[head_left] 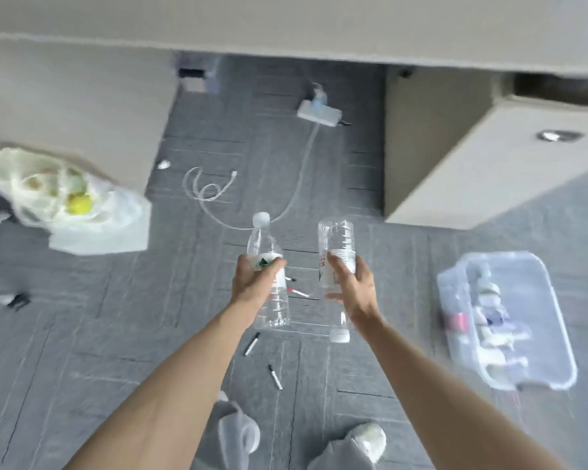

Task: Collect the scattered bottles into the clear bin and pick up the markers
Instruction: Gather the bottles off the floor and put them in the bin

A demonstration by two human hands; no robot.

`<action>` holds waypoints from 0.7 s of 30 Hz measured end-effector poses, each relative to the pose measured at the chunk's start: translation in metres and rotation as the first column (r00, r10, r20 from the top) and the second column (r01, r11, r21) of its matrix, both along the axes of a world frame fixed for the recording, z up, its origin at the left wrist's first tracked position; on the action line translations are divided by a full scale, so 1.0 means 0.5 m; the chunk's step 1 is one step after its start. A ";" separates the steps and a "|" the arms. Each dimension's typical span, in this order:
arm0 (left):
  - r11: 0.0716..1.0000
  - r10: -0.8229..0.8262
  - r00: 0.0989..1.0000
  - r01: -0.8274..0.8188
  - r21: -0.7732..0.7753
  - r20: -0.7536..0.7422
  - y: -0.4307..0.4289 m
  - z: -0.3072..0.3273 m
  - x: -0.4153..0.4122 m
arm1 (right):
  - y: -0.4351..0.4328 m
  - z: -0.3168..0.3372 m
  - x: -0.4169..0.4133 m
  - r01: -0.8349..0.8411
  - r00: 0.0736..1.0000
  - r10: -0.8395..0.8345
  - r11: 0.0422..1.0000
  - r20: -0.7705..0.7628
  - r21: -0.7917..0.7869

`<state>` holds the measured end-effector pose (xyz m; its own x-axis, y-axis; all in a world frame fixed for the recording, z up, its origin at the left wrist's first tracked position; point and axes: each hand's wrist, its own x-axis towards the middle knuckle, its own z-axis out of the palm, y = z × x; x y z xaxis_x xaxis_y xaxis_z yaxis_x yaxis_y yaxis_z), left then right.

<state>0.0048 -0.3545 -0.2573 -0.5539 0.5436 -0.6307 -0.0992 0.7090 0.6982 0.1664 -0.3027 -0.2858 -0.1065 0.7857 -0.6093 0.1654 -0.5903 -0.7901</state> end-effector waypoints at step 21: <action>0.642 -0.756 0.648 0.761 -0.094 0.088 0.462 -0.247 0.958 | 0.126 -0.206 0.900 0.743 0.669 -0.730 0.662 0.140 -0.099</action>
